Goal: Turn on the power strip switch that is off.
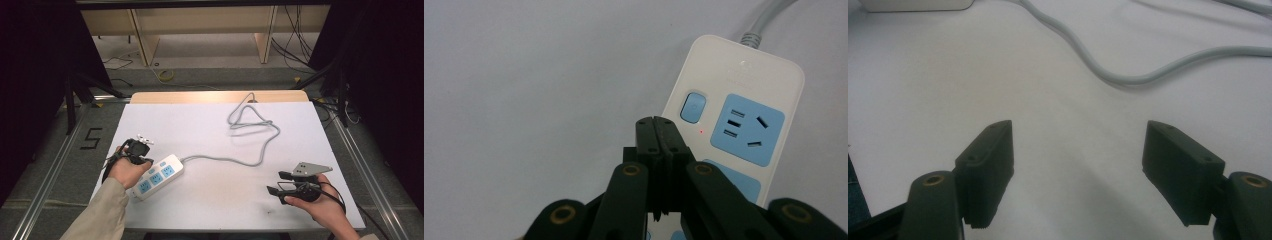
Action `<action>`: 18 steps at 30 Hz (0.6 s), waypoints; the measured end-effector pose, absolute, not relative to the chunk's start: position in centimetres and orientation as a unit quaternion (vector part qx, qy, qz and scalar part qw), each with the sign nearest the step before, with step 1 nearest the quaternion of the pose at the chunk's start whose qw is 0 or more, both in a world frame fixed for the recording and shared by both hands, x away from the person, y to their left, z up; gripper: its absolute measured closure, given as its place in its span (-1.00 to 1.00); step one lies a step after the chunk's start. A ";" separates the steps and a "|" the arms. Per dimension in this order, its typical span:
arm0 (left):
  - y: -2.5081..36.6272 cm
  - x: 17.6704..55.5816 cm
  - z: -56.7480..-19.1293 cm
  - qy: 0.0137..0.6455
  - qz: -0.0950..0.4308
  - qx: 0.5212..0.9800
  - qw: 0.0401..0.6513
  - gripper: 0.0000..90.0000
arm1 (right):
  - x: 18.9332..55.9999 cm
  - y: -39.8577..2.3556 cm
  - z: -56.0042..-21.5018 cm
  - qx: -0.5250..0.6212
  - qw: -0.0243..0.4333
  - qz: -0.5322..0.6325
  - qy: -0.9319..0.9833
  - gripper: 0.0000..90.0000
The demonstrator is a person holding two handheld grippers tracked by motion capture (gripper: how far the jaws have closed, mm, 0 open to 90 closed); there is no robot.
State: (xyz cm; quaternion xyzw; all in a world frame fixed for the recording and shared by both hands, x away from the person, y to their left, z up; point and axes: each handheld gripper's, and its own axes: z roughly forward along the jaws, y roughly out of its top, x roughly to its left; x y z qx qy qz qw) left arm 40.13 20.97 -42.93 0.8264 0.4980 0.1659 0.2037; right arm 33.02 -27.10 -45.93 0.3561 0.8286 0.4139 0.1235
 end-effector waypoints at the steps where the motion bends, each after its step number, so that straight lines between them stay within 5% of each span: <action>1: 21.0 40.1 -42.9 0.498 0.167 0.826 0.204 0.99 | 33.0 -27.1 -45.9 0.356 0.124 0.414 0.828 -0.35; 18: 20.8 39.9 -42.5 0.486 0.192 0.823 0.224 0.79 | 33.0 -27.1 -45.9 0.356 0.125 0.415 0.828 -0.35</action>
